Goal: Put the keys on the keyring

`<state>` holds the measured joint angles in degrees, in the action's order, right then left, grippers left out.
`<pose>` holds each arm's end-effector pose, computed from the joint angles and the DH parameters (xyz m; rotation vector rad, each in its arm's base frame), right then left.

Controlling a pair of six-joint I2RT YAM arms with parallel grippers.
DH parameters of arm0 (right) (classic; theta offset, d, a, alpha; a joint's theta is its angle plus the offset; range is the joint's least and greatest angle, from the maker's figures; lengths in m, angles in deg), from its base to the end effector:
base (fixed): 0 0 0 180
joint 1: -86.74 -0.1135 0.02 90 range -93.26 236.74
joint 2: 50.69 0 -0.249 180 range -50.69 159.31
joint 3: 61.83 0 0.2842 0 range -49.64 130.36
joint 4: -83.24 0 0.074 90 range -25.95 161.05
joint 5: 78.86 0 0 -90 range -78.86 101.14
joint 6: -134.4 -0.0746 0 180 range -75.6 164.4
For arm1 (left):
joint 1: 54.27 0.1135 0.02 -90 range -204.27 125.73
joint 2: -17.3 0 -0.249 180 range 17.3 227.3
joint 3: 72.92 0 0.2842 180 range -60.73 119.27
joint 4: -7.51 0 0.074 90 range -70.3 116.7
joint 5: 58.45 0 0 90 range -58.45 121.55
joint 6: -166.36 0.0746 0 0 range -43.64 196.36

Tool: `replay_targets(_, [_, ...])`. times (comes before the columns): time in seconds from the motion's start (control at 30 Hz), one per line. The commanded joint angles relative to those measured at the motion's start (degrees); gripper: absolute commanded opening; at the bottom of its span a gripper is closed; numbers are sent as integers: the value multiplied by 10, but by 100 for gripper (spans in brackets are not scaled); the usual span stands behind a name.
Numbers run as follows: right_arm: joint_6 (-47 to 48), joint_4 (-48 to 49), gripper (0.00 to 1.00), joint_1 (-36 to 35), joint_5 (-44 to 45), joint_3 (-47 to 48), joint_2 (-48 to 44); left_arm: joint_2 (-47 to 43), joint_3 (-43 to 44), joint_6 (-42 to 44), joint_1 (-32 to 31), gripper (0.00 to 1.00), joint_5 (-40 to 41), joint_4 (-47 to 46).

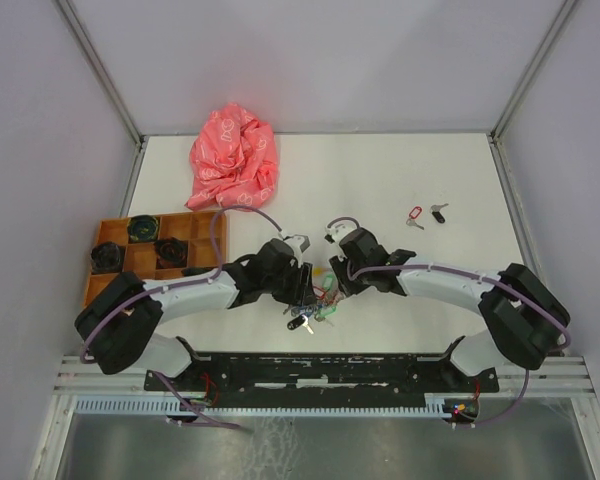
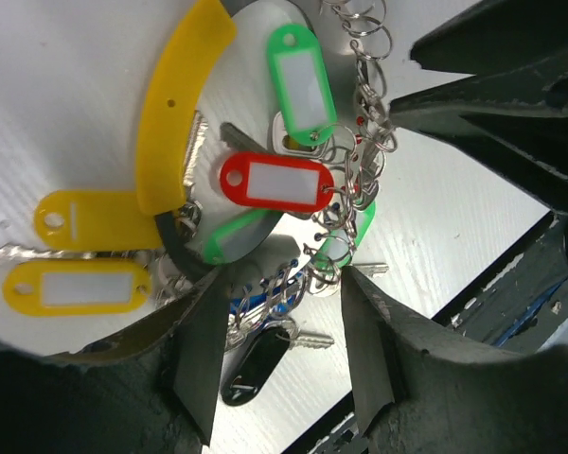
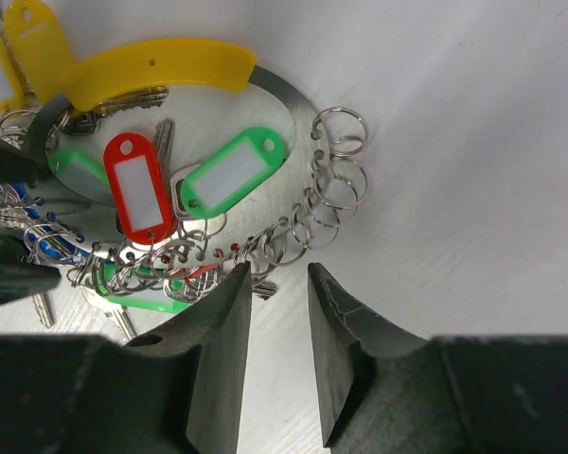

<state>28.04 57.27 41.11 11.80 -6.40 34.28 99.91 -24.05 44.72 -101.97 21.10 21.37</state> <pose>0.2311 0.2350 0.0989 -0.6501 2.5080 0.4014 0.2078 -0.2485 0.0938 0.4482 2.5259 -0.8153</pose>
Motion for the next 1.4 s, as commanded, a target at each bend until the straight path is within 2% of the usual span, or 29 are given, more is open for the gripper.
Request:
replay_targets(0.0, [23, -3, 40, 1, 39, 6, -51, -61, 18, 1, -1, 59, 63, 55])
replay_targets(0.2, [24, 16, 42, 10, 6, -31, -99, -90, 45, 31, -1, 61, 96, 70])
replay_targets(0.43, [35, 39, 40, 12, -49, -29, -59, -27, 81, 45, -2, 62, 81, 34])
replay_targets(0.87, [31, 115, 37, 12, -57, -43, 11, 58, 88, 38, 1, 58, 64, -2])
replay_targets(1.03, [37, 108, 26, 12, -51, -41, 14, 54, 57, 23, 1, 56, 61, -19])
replay_targets(1.37, [63, 53, 5, 12, -54, -11, -56, -10, 39, 43, 12, 56, 100, -32])
